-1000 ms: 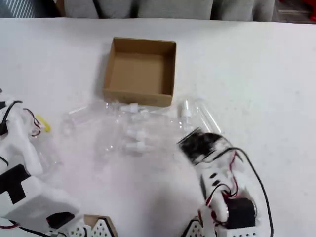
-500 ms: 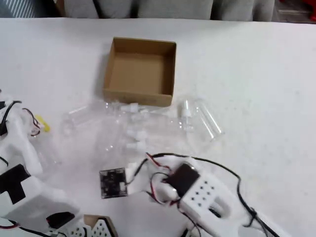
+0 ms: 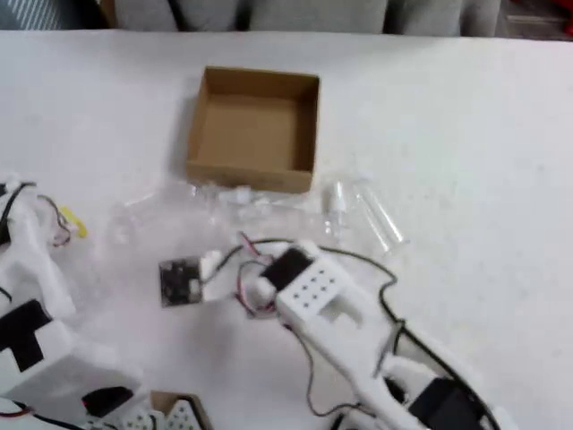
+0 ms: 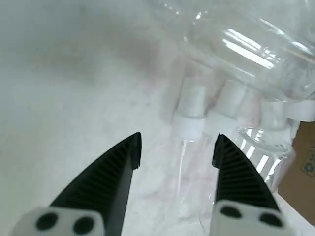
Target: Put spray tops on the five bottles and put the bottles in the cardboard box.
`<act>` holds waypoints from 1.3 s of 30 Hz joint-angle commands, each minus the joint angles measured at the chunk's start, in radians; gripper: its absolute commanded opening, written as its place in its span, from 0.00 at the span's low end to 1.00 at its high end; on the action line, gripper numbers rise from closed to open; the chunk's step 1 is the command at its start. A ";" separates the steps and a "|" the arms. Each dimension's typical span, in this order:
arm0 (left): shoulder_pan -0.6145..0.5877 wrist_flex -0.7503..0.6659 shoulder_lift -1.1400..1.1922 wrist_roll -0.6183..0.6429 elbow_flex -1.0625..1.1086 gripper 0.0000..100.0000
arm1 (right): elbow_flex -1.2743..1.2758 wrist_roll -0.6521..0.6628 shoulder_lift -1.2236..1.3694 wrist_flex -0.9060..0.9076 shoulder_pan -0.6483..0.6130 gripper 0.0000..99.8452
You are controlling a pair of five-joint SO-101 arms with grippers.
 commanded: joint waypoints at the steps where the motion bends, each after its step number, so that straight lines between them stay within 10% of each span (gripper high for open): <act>1: 0.004 -0.018 -0.010 0.009 -0.009 0.03 | -0.057 0.011 0.082 -0.087 0.045 0.21; 24: 0.012 -0.018 -0.010 0.008 -0.008 0.03 | -0.135 0.003 0.361 -0.206 0.071 0.18; 31: 0.010 -0.018 -0.012 0.008 -0.003 0.03 | -0.155 0.002 0.386 -0.205 0.074 0.02; 39: -0.021 0.069 -0.139 0.068 -0.008 0.02 | -0.157 -0.181 0.128 0.038 0.194 0.02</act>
